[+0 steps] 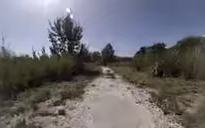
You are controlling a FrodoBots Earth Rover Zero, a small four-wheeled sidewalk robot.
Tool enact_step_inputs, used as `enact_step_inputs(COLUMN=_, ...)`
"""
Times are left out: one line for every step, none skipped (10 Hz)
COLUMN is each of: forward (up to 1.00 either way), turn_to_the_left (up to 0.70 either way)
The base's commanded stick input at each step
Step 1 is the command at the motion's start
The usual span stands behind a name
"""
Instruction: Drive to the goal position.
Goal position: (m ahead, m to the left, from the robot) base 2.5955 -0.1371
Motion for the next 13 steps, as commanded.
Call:
enact_step_inputs(forward=0.7, turn_to_the_left=0.0)
enact_step_inputs(forward=0.7, turn_to_the_left=0.0)
enact_step_inputs(forward=0.7, turn_to_the_left=0.0)
enact_step_inputs(forward=0.7, turn_to_the_left=0.0)
enact_step_inputs(forward=0.7, turn_to_the_left=0.0)
enact_step_inputs(forward=0.7, turn_to_the_left=0.0)
enact_step_inputs(forward=0.7, turn_to_the_left=0.0)
enact_step_inputs(forward=0.7, turn_to_the_left=0.0)
enact_step_inputs(forward=0.7, turn_to_the_left=0.0)
enact_step_inputs(forward=0.7, turn_to_the_left=0.0)
enact_step_inputs(forward=0.7, turn_to_the_left=0.0)
enact_step_inputs(forward=0.7, turn_to_the_left=0.0)
enact_step_inputs(forward=0.7, turn_to_the_left=0.0)
